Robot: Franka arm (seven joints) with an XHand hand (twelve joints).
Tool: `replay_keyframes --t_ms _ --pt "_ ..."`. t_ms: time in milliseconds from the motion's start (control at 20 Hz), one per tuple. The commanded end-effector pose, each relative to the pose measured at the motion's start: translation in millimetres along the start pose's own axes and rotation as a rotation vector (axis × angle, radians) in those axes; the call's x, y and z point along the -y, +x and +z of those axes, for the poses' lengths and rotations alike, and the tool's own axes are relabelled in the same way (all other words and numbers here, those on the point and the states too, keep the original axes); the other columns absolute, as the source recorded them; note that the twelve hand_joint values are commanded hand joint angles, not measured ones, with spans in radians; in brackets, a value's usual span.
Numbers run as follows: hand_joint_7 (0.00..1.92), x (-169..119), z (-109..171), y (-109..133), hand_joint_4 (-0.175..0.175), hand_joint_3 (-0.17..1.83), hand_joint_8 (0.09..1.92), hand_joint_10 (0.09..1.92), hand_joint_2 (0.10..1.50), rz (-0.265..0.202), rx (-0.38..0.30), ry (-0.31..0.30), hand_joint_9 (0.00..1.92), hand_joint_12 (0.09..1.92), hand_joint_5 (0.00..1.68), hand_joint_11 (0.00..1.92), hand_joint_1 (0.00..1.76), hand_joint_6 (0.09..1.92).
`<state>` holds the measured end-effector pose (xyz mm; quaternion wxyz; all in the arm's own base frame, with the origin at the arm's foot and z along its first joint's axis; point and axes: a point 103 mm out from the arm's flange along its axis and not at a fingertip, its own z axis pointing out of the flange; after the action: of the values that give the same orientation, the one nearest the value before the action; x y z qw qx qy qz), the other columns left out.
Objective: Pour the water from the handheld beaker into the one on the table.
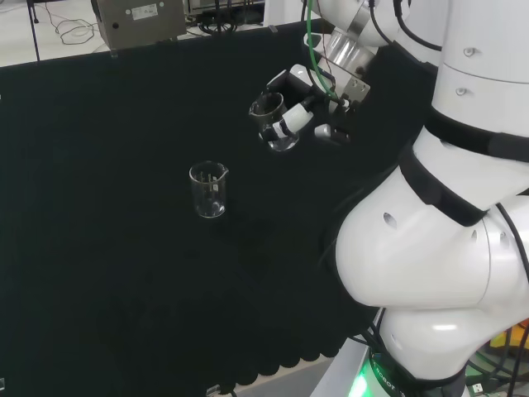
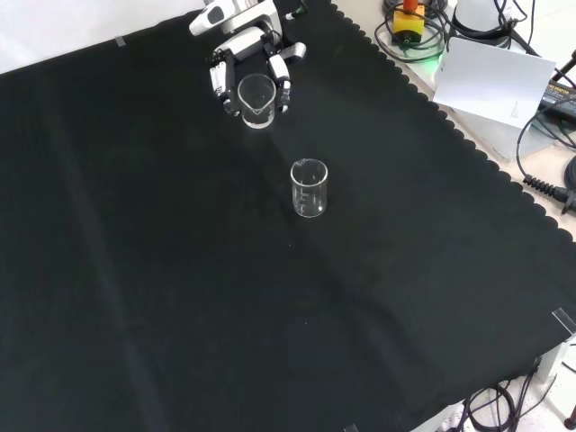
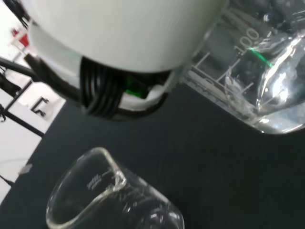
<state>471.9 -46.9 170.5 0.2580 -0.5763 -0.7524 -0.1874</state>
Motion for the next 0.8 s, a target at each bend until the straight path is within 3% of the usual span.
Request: replay_keyframes --t_ms 50,400,800 --pt "1.32 7.4 9.3 26.4 -0.175 0.60 0.48 0.46 0.63 -0.007 0.066 0.095 1.46 0.72 1.32 1.18 1.43 0.52" --pt "1.30 4.0 19.9 43.5 -0.175 0.63 0.52 0.51 0.62 -0.009 0.113 0.150 1.44 0.72 1.31 1.18 1.43 0.56" --pt "1.28 -0.8 29.9 55.7 -0.175 0.69 0.60 0.60 0.60 0.010 0.218 0.246 1.41 0.71 1.28 1.17 1.43 0.64"
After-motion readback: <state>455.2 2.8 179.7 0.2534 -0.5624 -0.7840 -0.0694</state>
